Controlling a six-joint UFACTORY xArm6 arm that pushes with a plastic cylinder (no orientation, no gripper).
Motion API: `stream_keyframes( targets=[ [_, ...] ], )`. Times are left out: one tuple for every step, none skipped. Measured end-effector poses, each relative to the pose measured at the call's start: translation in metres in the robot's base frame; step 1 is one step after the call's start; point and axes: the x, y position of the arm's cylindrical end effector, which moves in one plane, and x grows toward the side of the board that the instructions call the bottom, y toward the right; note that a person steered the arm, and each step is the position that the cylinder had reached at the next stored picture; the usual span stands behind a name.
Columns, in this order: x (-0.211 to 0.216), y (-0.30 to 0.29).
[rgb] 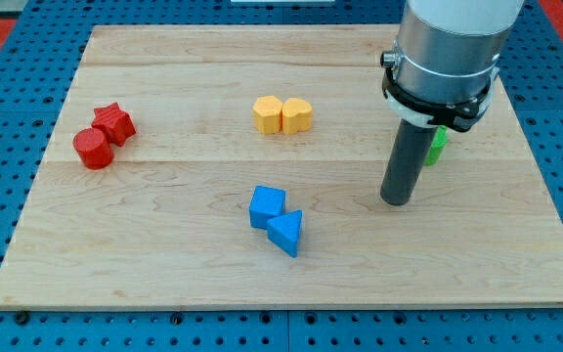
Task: Move the green circle towards the center of the board
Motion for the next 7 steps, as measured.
stream_keyframes(
  targets=[
    [0.000,0.000],
    [-0.002,0.000],
    [-0.002,0.008],
    [-0.002,0.008],
    [-0.005,0.011],
    [-0.003,0.011],
    [-0.003,0.014]
  ],
)
